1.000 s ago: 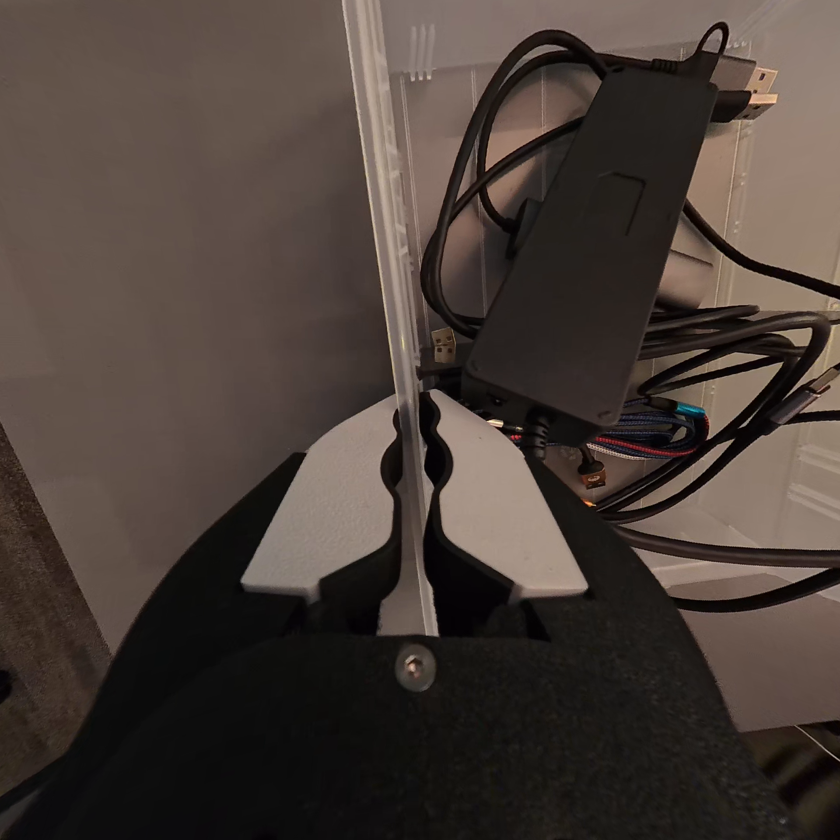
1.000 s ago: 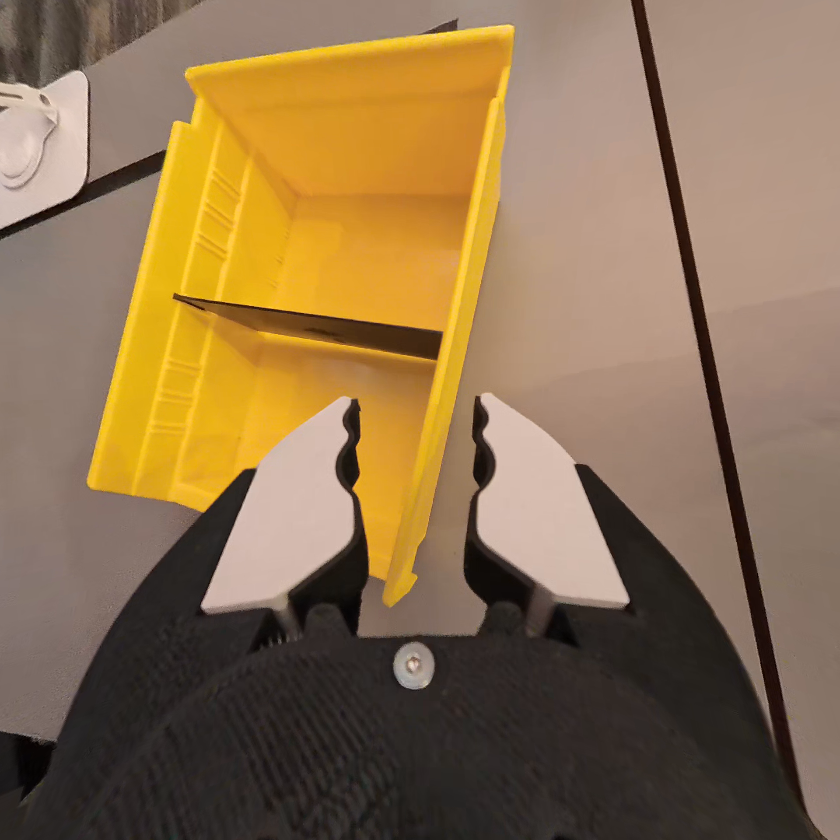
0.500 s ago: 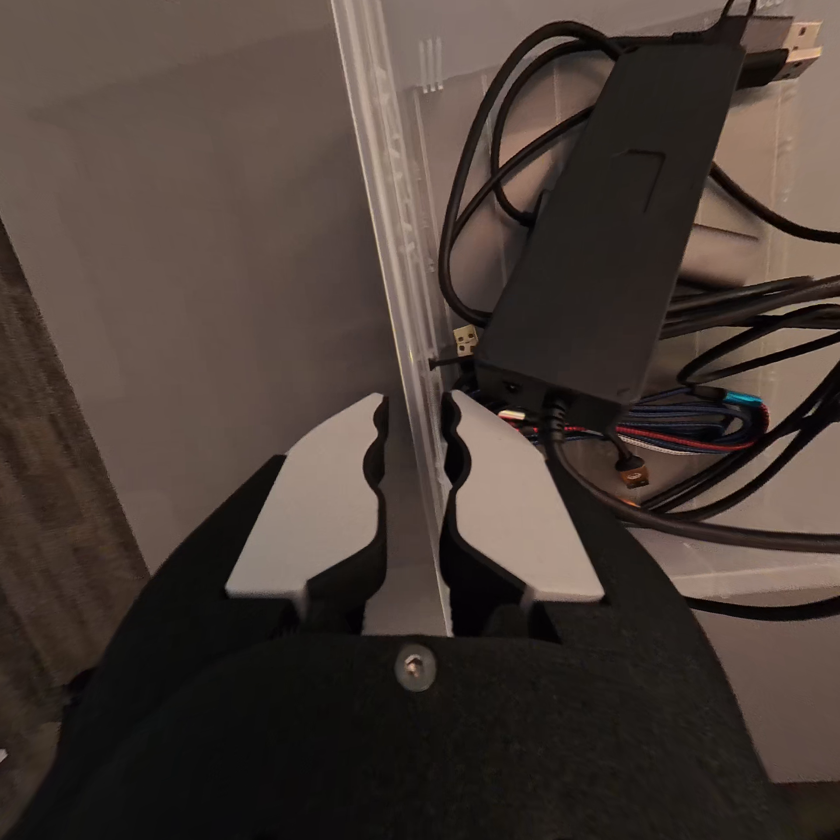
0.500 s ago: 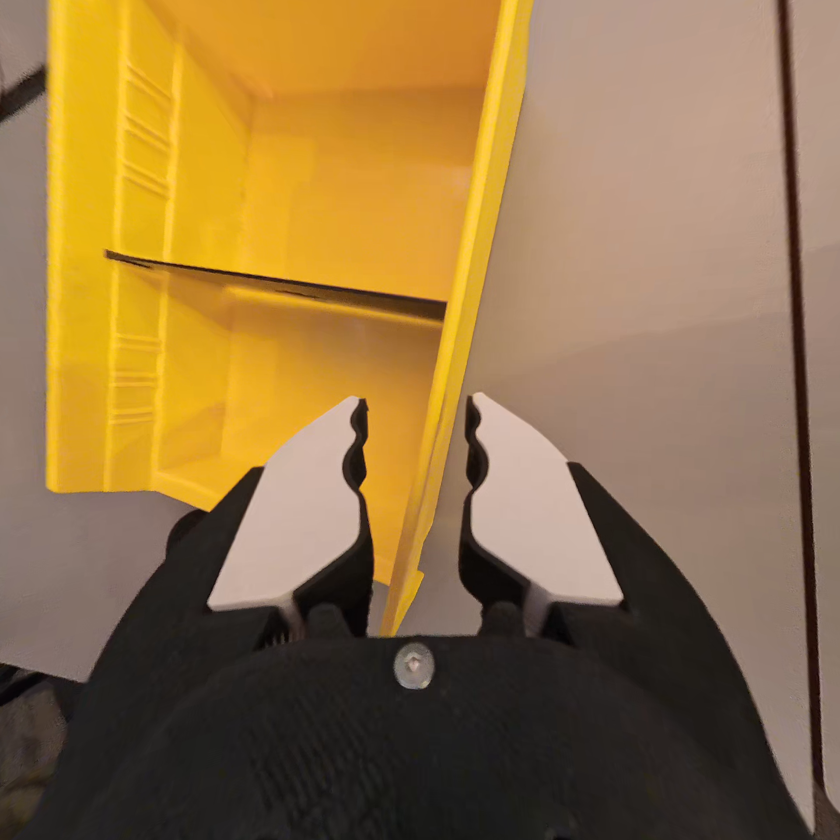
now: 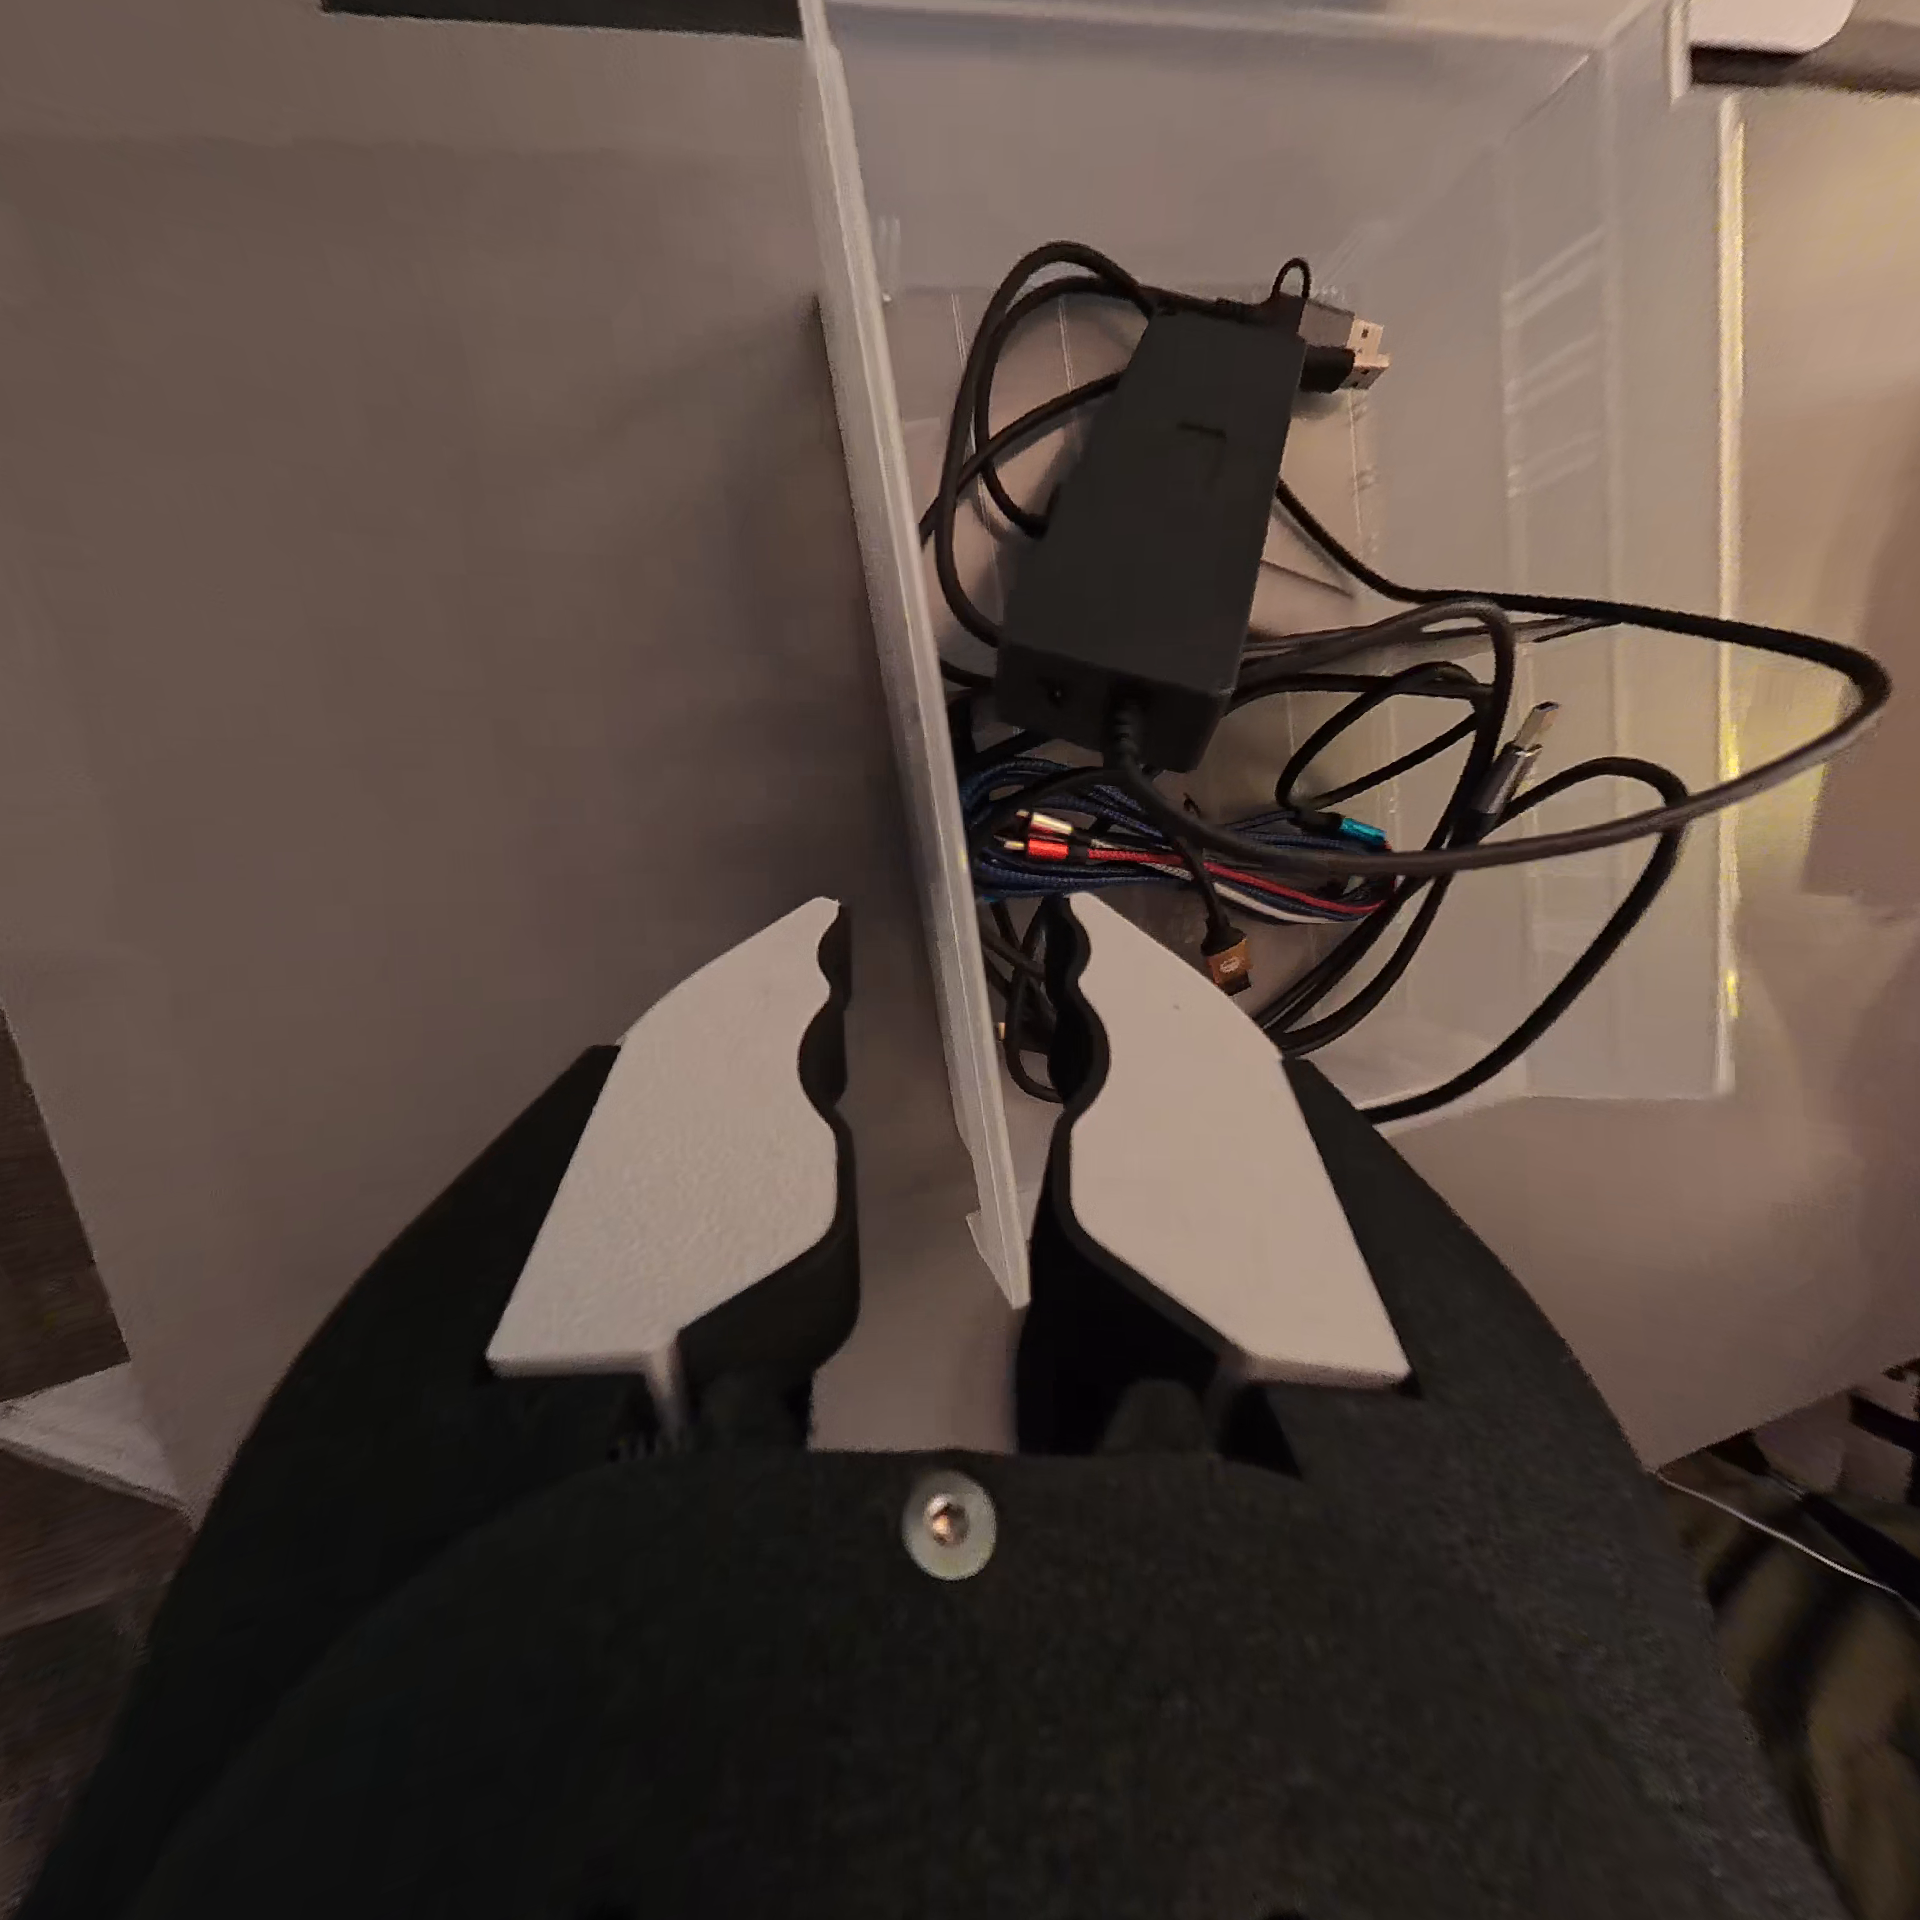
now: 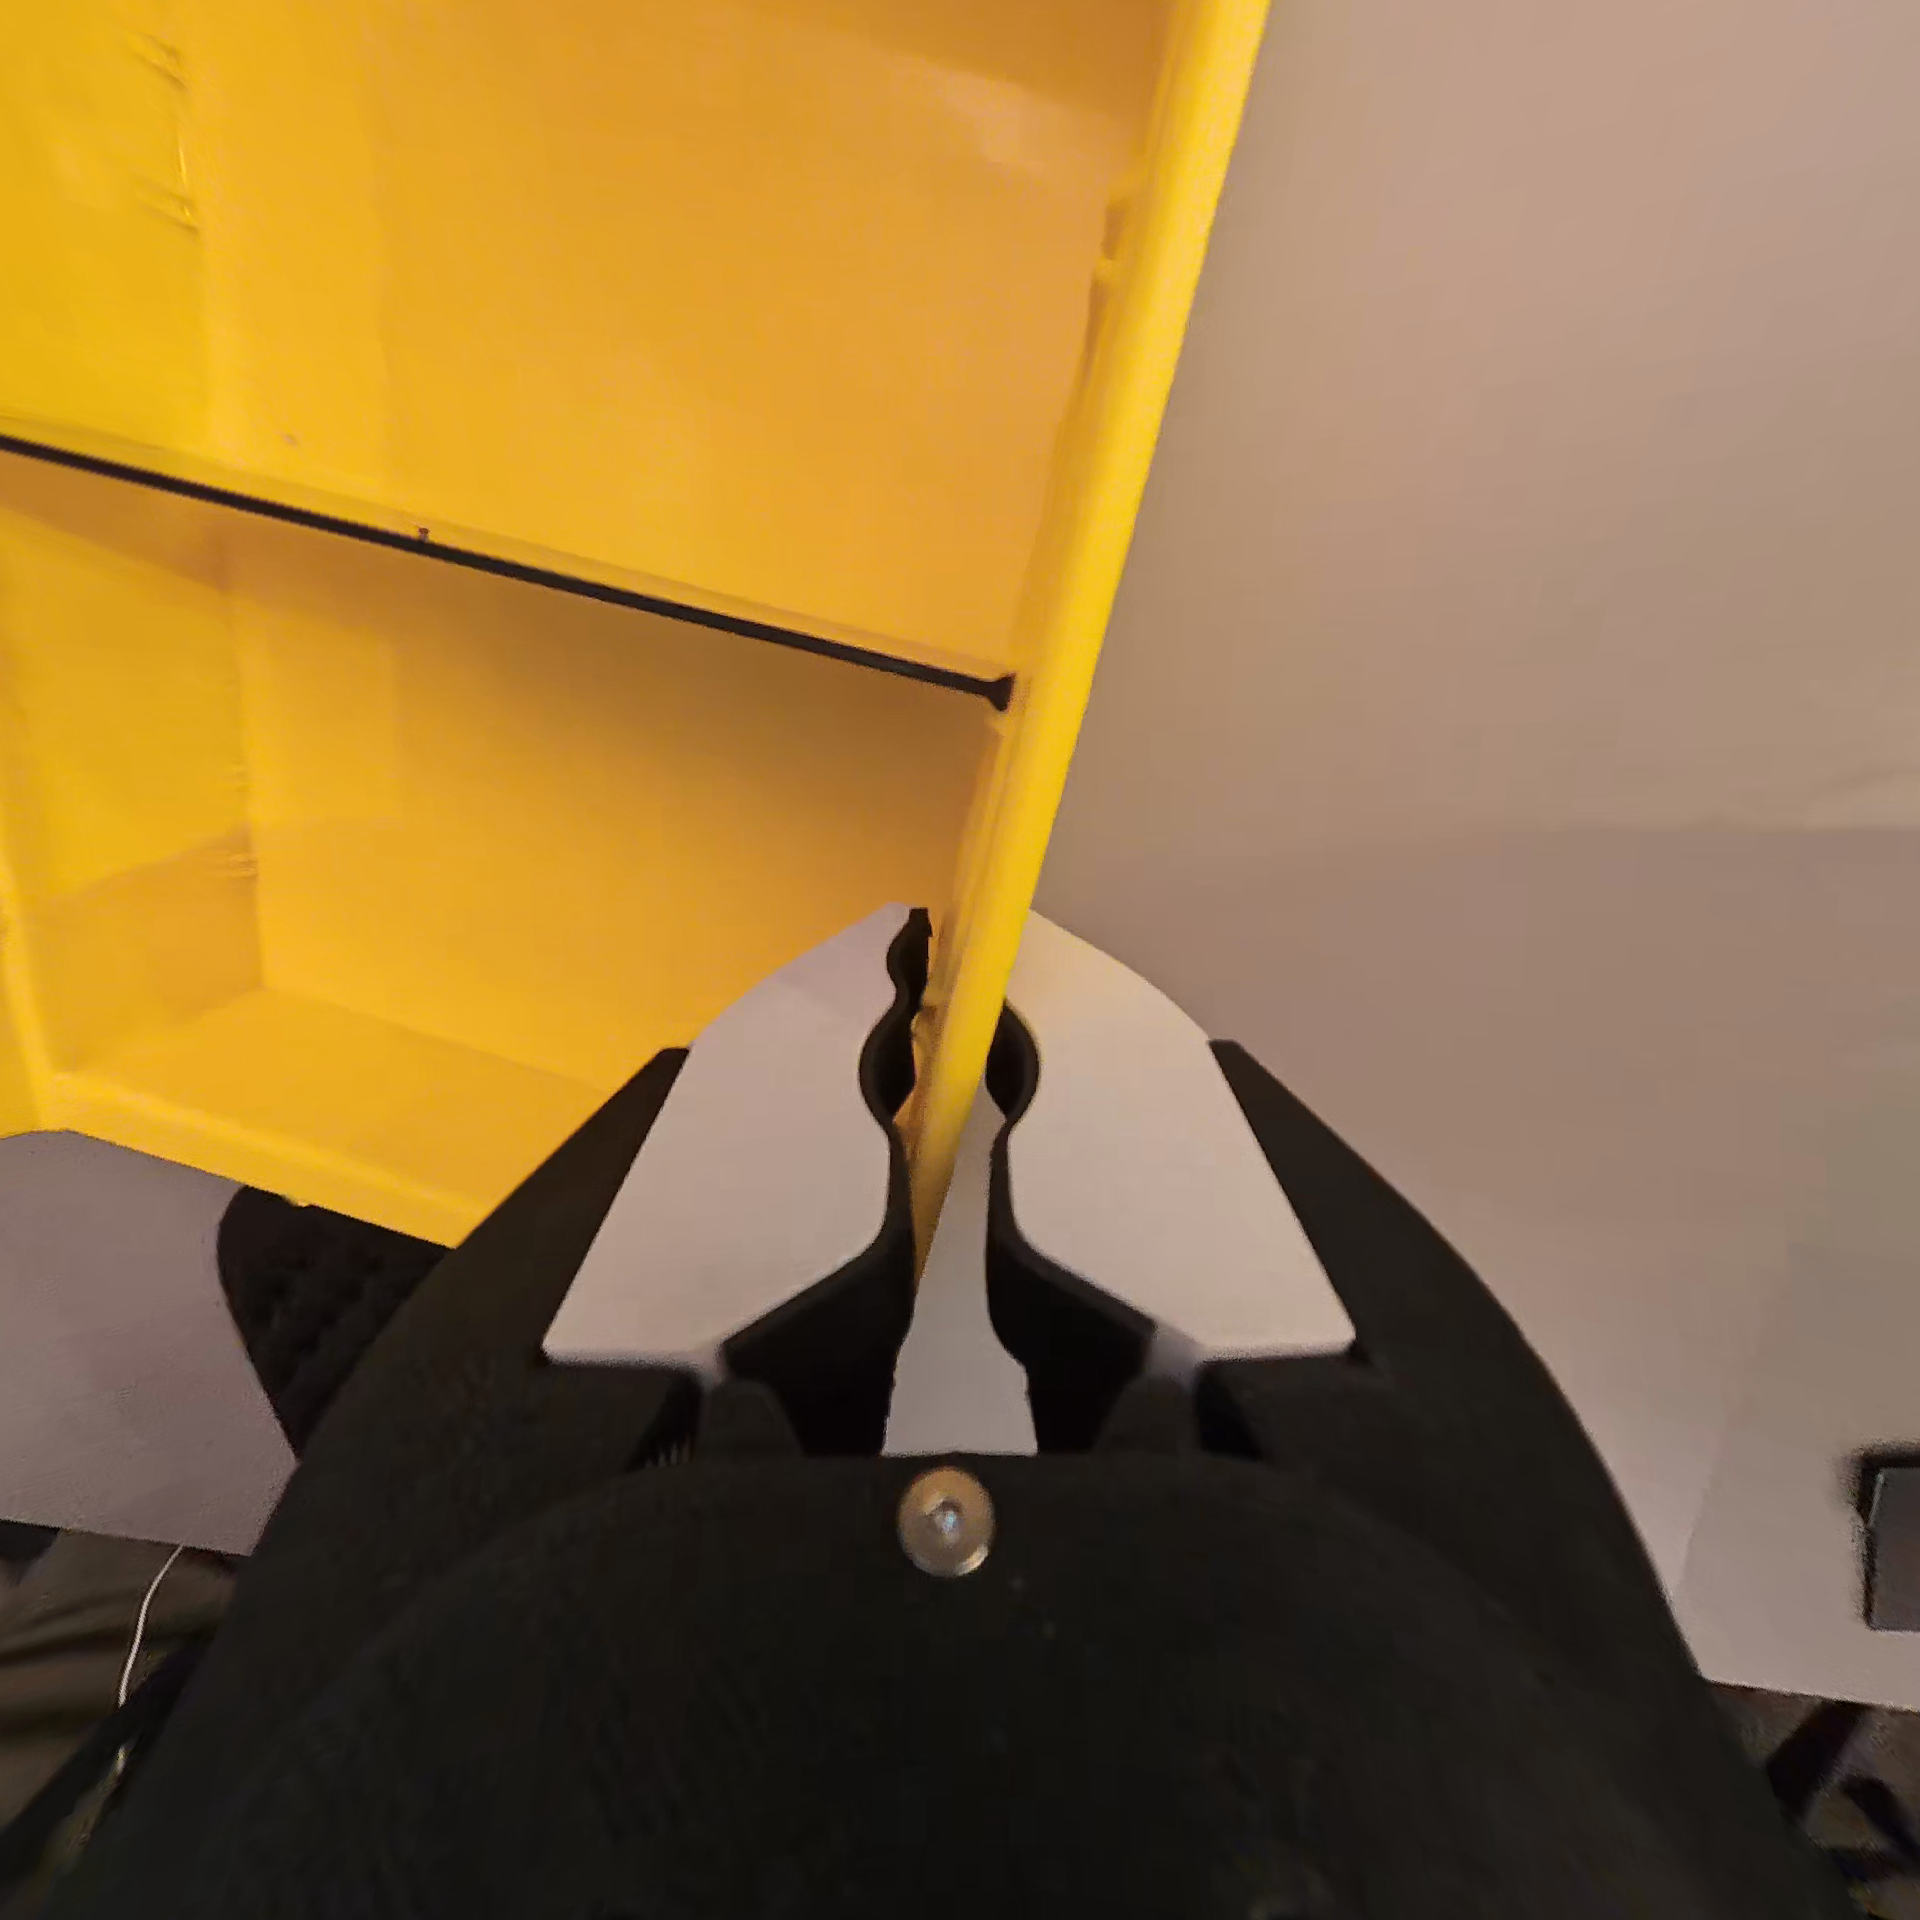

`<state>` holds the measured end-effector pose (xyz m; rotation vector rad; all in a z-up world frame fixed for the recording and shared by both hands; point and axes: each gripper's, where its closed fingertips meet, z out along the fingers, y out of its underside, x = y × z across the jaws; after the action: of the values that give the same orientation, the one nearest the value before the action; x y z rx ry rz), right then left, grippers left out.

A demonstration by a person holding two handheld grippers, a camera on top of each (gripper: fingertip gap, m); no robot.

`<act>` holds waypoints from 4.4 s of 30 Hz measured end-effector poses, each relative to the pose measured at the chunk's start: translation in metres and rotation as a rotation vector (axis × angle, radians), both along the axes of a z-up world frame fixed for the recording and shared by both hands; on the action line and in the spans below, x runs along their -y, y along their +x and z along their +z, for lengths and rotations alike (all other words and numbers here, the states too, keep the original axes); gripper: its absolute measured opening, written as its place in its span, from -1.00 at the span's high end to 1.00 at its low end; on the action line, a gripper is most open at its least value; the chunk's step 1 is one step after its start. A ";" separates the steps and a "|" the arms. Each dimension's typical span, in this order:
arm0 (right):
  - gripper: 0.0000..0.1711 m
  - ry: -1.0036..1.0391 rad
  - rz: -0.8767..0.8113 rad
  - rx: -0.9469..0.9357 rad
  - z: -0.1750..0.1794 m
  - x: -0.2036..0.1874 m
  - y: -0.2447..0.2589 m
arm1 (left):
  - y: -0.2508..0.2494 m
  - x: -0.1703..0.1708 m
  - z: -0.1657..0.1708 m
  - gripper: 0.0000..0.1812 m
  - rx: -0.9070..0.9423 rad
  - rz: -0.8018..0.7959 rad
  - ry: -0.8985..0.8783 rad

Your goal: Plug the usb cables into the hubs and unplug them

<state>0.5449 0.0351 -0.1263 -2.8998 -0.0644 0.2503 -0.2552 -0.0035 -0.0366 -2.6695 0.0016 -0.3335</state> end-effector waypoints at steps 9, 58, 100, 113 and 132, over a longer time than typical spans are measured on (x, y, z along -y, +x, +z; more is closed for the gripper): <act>0.89 -0.035 0.162 0.007 -0.003 -0.023 -0.050 | -0.015 0.013 0.017 0.62 0.000 0.030 0.055; 0.37 1.320 0.349 -0.293 0.262 -0.046 -0.126 | 0.065 0.023 0.042 0.29 -0.507 -0.441 0.692; 0.55 1.596 0.839 -0.295 0.287 -0.002 -0.249 | 0.047 -0.059 0.048 0.71 -0.962 -0.750 0.321; 0.56 1.525 0.864 -0.311 0.275 -0.005 -0.245 | 0.093 -0.062 0.176 0.72 -1.112 -0.726 0.395; 0.54 1.372 1.073 -0.388 0.246 0.010 -0.315 | 0.222 -0.047 0.385 0.72 -1.359 -0.713 0.600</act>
<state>0.2300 0.0248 0.1194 -1.2086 -1.1657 0.5999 -0.0328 0.0432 0.3486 -1.7182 1.2178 1.1080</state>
